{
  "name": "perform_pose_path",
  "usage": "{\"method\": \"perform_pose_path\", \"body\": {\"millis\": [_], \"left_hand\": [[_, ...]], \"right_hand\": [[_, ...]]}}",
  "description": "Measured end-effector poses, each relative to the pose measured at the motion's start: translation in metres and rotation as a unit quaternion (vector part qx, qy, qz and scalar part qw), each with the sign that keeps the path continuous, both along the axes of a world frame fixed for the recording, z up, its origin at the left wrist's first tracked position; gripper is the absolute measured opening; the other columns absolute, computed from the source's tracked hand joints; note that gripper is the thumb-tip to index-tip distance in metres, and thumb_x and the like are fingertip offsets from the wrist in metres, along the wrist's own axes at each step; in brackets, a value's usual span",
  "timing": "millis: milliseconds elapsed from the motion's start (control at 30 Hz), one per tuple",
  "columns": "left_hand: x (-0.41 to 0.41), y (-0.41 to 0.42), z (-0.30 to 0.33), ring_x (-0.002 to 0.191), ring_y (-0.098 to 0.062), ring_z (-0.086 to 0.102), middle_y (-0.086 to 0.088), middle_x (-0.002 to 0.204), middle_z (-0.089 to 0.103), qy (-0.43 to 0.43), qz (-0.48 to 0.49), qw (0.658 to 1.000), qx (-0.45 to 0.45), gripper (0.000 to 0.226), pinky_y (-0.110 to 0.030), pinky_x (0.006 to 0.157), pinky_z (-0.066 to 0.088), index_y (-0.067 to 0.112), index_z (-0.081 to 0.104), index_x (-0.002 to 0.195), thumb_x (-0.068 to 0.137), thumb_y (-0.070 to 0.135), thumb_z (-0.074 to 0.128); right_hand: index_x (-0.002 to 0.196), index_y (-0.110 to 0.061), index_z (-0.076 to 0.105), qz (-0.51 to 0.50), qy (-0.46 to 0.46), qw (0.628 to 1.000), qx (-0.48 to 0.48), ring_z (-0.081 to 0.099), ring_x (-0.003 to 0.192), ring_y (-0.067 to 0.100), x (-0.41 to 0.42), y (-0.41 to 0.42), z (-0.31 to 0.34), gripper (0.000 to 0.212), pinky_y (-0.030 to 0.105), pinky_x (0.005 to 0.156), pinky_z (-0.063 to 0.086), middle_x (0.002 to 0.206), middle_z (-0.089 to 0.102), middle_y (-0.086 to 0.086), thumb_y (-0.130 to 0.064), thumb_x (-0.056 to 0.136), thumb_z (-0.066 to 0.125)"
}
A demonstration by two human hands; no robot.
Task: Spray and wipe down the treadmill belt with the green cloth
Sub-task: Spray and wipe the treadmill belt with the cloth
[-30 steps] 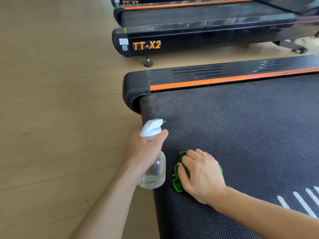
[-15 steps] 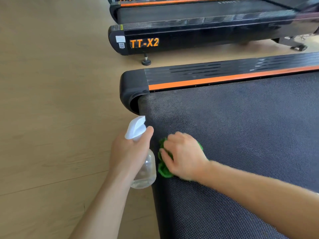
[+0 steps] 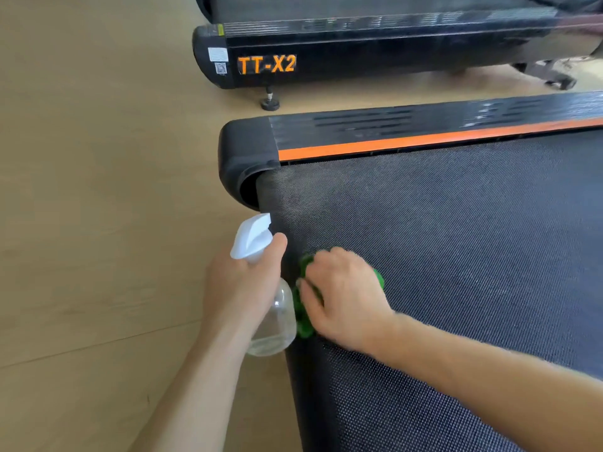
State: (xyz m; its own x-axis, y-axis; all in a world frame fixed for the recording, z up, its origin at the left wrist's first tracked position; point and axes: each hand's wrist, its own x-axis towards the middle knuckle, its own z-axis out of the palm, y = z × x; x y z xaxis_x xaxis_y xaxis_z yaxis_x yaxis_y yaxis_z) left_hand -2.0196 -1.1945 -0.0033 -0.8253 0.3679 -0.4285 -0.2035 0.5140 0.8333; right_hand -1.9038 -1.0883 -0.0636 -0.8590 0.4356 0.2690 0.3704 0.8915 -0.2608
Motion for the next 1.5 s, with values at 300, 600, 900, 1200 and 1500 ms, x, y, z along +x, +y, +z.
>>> {"method": "perform_pose_path", "body": {"millis": [300,600,900,1200,1500], "left_hand": [[-0.008,-0.010,0.003,0.059,-0.021,0.053,-0.002,0.077,0.062,0.014,0.010,1.000,-0.013,0.045,-0.032,0.061,0.044,0.000,0.069,0.097,0.090,0.045,0.067],[-0.019,-0.019,0.009,0.062,-0.021,0.053,-0.002,0.076,0.058,0.021,0.043,0.999,-0.011,0.047,-0.031,0.061,0.042,-0.002,0.067,0.099,0.092,0.045,0.066],[-0.029,-0.022,0.003,0.066,-0.022,0.054,-0.001,0.078,0.061,0.020,0.056,0.998,0.005,0.046,-0.032,0.062,0.043,-0.001,0.068,0.100,0.091,0.044,0.067],[-0.033,-0.028,0.007,0.065,-0.021,0.059,-0.009,0.084,0.074,0.013,0.075,0.997,0.015,0.040,-0.030,0.063,0.045,0.005,0.071,0.097,0.089,0.045,0.068],[-0.041,-0.032,0.013,0.076,-0.024,0.068,-0.005,0.082,0.071,0.037,0.080,0.996,0.015,0.029,-0.037,0.073,0.052,0.017,0.070,0.092,0.089,0.045,0.067]], "right_hand": [[0.083,-0.010,0.066,-0.102,-0.041,0.992,0.060,0.061,0.089,0.033,-0.057,0.105,0.000,0.043,0.037,0.072,0.046,0.088,0.064,0.008,-0.040,0.098,0.039],[0.067,-0.017,0.053,0.095,0.006,0.995,-0.001,0.046,0.067,0.025,0.000,-0.014,0.003,0.029,0.036,0.063,0.040,0.072,0.050,0.001,-0.031,0.092,0.054],[0.075,-0.011,0.064,0.161,-0.080,0.979,0.100,0.057,0.075,0.034,-0.110,0.056,0.007,0.042,0.040,0.068,0.049,0.079,0.061,0.009,-0.040,0.090,0.038],[0.063,-0.017,0.057,0.171,-0.063,0.979,0.093,0.049,0.066,0.029,-0.081,0.014,0.001,0.030,0.034,0.063,0.038,0.069,0.055,0.002,-0.036,0.083,0.049],[0.066,-0.020,0.060,0.377,-0.389,0.818,0.193,0.058,0.064,0.024,-0.095,-0.020,0.010,0.041,0.036,0.069,0.055,0.062,0.056,-0.005,-0.040,0.095,0.038]]}}
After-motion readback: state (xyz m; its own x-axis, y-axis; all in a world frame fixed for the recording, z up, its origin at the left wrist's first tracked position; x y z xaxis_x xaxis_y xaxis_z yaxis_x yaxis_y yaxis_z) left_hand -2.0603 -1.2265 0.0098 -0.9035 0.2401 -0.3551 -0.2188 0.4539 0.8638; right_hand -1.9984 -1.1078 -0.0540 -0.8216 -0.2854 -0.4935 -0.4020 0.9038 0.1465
